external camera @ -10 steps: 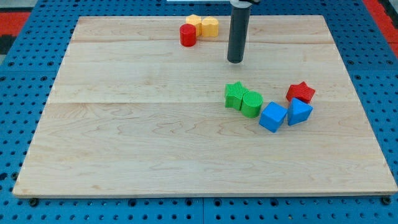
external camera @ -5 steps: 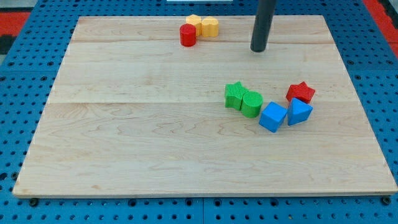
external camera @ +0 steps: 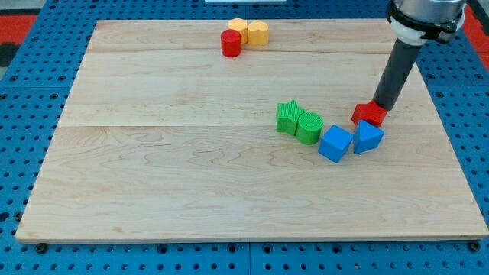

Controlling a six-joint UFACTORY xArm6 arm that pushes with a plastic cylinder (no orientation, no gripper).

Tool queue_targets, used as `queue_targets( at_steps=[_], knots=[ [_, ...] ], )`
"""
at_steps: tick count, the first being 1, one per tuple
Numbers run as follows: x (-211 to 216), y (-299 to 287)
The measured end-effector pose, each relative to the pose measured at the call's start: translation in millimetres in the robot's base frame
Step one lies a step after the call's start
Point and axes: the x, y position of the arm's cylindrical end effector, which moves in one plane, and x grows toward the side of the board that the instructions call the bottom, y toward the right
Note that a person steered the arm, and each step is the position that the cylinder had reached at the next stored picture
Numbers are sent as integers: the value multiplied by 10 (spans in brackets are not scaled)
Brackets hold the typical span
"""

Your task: Push the green circle into the green star

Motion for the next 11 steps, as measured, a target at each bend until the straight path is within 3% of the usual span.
queue_targets(
  at_steps=[2,3,4,5,6,7,9,11],
  knots=[
    [153,671],
    [938,586],
    [1327,-133],
    [1127,-1024],
    [696,-654],
    [408,-718],
    [27,-1735],
    [-165,-1331]
  ],
)
